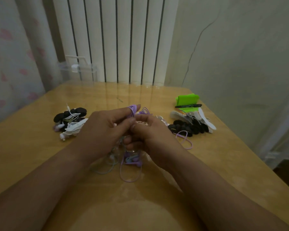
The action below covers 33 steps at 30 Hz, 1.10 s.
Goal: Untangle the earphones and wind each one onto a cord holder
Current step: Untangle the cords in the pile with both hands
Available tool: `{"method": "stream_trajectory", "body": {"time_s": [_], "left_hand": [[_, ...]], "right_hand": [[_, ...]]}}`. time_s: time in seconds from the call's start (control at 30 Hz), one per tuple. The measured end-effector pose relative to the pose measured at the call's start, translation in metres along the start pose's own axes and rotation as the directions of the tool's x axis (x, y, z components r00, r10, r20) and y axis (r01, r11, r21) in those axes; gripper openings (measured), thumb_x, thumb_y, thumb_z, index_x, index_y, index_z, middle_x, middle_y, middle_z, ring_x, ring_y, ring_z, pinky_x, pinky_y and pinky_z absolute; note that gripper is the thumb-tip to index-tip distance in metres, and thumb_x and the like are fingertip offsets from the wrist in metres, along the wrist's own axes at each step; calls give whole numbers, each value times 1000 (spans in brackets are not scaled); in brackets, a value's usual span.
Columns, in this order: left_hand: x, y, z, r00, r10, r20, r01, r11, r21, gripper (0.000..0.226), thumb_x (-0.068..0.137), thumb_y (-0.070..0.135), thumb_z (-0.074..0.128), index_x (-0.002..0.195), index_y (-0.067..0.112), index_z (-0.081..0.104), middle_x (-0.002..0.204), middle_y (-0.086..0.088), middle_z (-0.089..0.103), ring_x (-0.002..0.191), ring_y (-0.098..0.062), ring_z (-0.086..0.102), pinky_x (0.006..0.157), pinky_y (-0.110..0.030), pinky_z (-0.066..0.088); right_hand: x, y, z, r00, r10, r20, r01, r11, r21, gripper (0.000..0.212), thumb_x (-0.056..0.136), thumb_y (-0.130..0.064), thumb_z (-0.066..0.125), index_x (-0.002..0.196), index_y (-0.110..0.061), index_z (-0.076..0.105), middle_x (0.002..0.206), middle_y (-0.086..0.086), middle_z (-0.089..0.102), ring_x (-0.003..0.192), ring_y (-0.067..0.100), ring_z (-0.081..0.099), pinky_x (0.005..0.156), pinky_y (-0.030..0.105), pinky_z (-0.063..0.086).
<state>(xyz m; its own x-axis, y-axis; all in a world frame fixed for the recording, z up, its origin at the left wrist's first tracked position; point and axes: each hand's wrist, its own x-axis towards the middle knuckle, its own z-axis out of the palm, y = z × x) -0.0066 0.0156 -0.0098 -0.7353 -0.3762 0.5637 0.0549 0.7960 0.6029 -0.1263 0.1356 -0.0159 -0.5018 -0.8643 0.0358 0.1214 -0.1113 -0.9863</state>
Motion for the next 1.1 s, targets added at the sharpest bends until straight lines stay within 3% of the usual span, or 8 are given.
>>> {"method": "stream_trajectory", "body": {"time_s": [0.07, 0.2, 0.4, 0.5, 0.63, 0.8, 0.9, 1.1], "left_hand": [[1, -2, 0, 999, 32, 18, -33, 999, 41, 23, 101, 33, 63, 121, 33, 76, 99, 10, 79, 91, -9, 74, 78, -39, 56], [3, -9, -2, 992, 109, 57, -116, 983, 139, 21, 103, 41, 59, 110, 32, 76, 86, 10, 74, 77, -9, 69, 69, -43, 55], [5, -7, 0, 969, 213, 127, -235, 953, 193, 19, 100, 31, 59, 110, 27, 74, 95, 12, 72, 87, -9, 66, 76, -38, 55], [4, -6, -2, 996, 55, 74, -54, 998, -11, 18, 105, 23, 62, 109, 31, 77, 98, 13, 75, 89, -7, 70, 78, -29, 57], [10, -3, -7, 984, -176, 13, 165, 896, -411, 29, 104, 14, 59, 118, 35, 73, 108, 15, 78, 89, -4, 73, 79, -17, 57], [10, -5, -8, 976, -215, 11, 193, 849, -492, 28, 104, 15, 59, 122, 32, 72, 114, 12, 78, 97, -17, 74, 87, -25, 61], [10, -3, -6, 977, -212, 27, 197, 844, -499, 29, 104, 15, 59, 123, 33, 71, 115, 14, 77, 101, -19, 74, 86, -23, 60], [8, 2, -4, 976, -214, 44, 206, 833, -514, 30, 104, 13, 59, 126, 29, 71, 109, 15, 78, 93, -9, 75, 77, -17, 57]], "right_hand": [[-1, -3, -2, 1000, 12, 3, -12, 1000, 21, 57, 95, -9, 65, 146, 0, 41, 86, 14, 75, 70, 24, 72, 59, 32, 59], [-2, -11, -6, 999, 31, -35, -32, 999, -17, 39, 100, -1, 50, 139, -2, 47, 95, 23, 72, 76, 34, 70, 56, 33, 58], [-6, -26, -15, 997, 80, 7, -78, 986, -146, 33, 103, -6, 37, 128, -7, 60, 98, 27, 76, 85, 39, 76, 65, 38, 62], [-5, -35, -31, 981, -50, -186, -5, 959, -285, 31, 104, -5, 37, 121, -9, 63, 87, 19, 77, 74, 34, 75, 64, 41, 61], [8, -33, -79, 715, -487, -501, -29, 696, -718, 21, 101, -14, 49, 103, -21, 69, 82, -4, 73, 79, 19, 71, 73, 41, 58], [18, -8, -81, 840, -433, -326, -168, 364, -916, 23, 104, -22, 52, 118, -24, 70, 115, -3, 70, 106, 21, 64, 77, 34, 45], [24, -3, -84, 857, -404, -319, -220, 273, -937, 32, 103, -19, 49, 131, -21, 67, 131, 5, 67, 121, 26, 60, 91, 39, 50], [22, 0, -77, 906, -335, -258, -261, 35, -965, 32, 103, -33, 50, 127, -23, 69, 127, 4, 66, 124, 34, 53, 93, 44, 47]]}}
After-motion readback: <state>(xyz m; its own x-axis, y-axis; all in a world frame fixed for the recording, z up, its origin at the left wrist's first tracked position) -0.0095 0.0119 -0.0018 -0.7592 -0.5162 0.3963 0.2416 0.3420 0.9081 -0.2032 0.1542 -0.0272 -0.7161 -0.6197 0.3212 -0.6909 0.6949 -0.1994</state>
